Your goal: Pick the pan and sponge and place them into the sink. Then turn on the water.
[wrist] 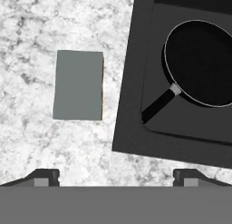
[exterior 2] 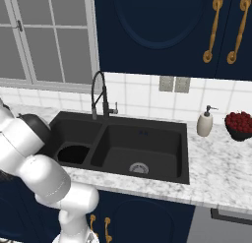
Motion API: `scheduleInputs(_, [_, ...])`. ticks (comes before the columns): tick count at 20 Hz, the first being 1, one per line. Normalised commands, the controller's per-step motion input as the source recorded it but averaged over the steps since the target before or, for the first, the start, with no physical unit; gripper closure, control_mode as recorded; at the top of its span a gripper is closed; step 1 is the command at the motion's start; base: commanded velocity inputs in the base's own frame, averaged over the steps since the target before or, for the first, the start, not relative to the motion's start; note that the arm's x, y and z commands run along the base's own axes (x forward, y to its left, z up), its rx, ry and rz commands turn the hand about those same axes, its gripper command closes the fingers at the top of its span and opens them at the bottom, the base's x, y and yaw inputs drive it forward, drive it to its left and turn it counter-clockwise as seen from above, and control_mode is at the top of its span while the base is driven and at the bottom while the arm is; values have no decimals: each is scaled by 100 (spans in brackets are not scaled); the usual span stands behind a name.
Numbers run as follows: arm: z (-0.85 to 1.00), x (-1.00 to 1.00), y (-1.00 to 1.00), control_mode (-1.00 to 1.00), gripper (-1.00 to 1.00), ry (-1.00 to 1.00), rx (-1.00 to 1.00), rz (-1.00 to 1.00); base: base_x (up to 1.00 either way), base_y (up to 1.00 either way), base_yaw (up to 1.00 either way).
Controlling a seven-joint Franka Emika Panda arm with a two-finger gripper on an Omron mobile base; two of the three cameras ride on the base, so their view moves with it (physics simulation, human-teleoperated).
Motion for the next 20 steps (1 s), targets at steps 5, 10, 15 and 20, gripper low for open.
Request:
scheduleInputs(5, [-26,12,3,-100,-100,0,0,0,0,0,0])
scheduleInputs(10, [-19,15,12,-100,-100,0,0,0,0,0,0])
scheduleInputs(15, [-1,8,18,-100,-100,1,2,0,0,0,0])
scheduleInputs(20, [-1,17,17,-100,-100,1,0,0,0,0,0])
